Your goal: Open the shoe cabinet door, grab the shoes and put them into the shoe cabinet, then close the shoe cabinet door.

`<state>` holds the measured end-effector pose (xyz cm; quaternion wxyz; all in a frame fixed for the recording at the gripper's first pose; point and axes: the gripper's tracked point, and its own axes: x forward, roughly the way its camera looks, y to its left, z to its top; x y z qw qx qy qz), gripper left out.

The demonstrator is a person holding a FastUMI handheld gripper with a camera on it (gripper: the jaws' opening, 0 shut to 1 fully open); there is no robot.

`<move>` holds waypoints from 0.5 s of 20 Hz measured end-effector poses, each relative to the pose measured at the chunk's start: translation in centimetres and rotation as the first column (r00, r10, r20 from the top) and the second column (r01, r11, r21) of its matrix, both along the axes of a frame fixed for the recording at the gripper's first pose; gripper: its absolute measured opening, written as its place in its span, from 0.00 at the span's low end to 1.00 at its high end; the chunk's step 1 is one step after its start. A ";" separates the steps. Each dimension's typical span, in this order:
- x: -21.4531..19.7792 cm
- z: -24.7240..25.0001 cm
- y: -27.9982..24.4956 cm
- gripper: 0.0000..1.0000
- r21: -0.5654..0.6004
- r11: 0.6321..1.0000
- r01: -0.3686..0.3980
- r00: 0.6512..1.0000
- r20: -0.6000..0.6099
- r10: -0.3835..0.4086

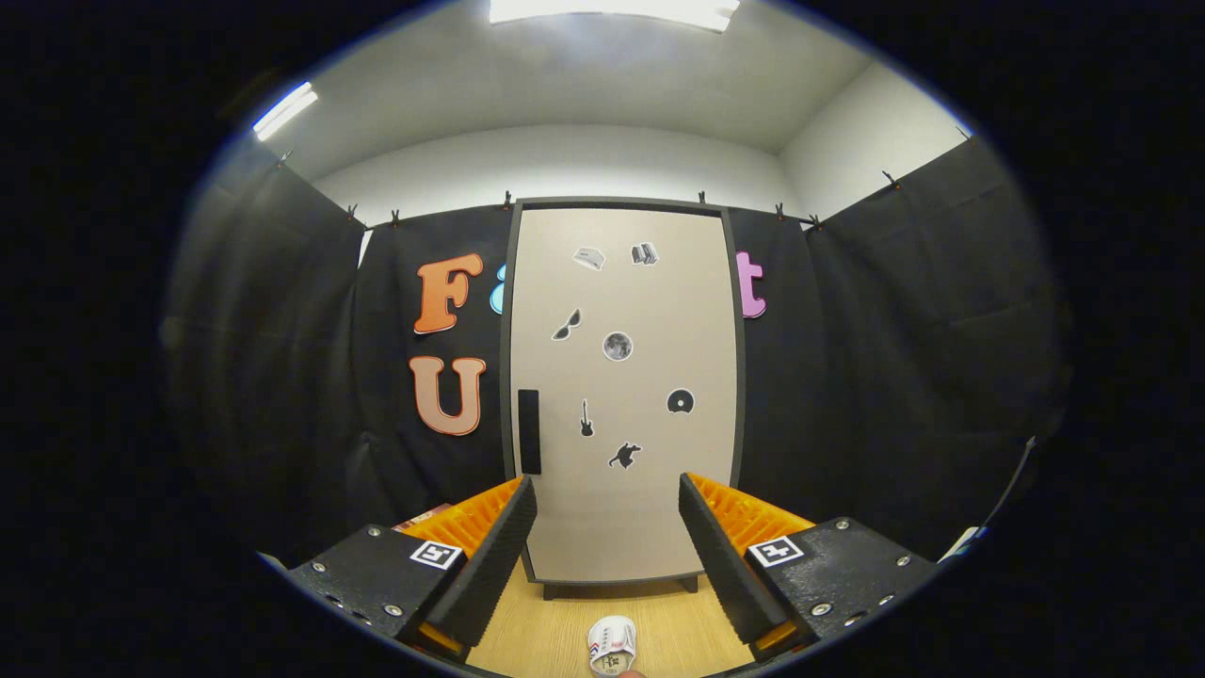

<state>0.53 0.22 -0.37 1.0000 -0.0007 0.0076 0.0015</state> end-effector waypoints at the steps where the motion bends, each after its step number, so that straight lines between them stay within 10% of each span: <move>1: 0.1 -0.1 0.0 0.95 0.000 1.000 -0.002 1.000 -0.001 0.002; 10: 5.4 -1.0 4.6 0.95 -0.016 0.997 -0.077 0.997 0.002 0.077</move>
